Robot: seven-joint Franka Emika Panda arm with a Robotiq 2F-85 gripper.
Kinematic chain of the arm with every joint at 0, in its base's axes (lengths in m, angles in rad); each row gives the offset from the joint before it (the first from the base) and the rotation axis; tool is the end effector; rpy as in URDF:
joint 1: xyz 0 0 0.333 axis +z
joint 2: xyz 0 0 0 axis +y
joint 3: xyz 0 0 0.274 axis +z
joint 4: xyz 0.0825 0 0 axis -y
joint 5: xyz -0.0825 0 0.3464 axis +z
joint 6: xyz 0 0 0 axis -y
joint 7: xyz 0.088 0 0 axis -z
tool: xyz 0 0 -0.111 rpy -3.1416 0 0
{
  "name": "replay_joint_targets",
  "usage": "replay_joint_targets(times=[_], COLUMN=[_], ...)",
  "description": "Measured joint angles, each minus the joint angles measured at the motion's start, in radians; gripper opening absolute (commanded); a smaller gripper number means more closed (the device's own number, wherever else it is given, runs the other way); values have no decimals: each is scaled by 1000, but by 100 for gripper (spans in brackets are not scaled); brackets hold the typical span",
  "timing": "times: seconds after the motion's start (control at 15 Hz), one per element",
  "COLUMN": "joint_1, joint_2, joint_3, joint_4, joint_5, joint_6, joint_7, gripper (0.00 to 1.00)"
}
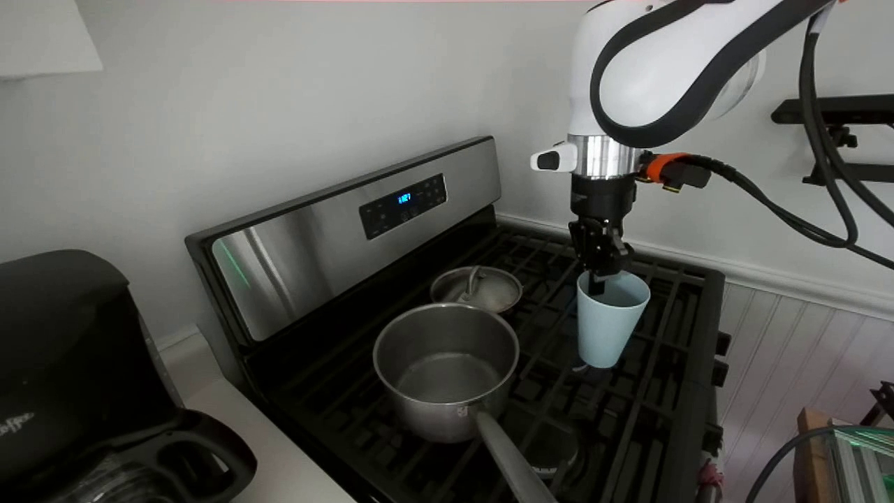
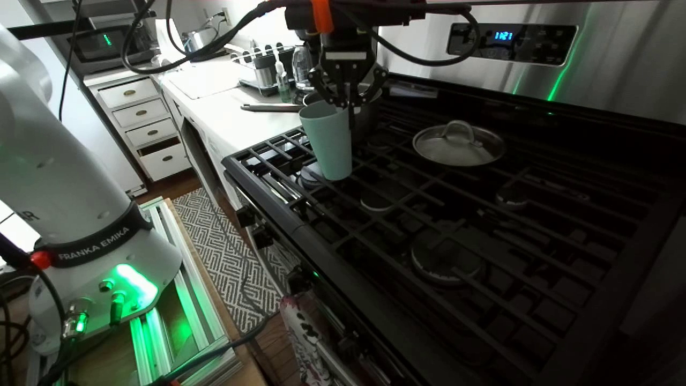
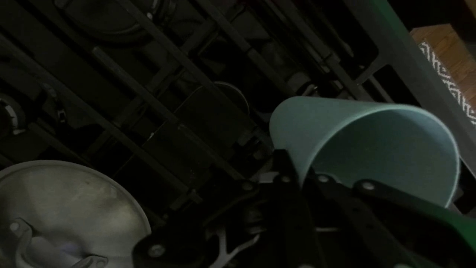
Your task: Pour the water in the cup in the pot, lift the lid and cover the pot
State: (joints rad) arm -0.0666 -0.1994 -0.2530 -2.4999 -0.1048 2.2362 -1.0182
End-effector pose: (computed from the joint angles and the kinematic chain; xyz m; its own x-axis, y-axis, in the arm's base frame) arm 0.3989 -0.1333 0.3294 0.7138 0.6978 -0.0605 0.6964 -0.7162 -0.0445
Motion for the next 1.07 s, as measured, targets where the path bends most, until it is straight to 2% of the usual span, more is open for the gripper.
replay_joint_targets(times=[0.27,0.8,1.07], joint_1=[-2,-7,-7], joint_2=[6,30,52], joint_3=[0,0,3], joint_4=[-13,-13,-13], joint_5=[7,24,69], joint_6=[0,38,59], joint_7=[-70,-123,-163], gripper=[1,1,1])
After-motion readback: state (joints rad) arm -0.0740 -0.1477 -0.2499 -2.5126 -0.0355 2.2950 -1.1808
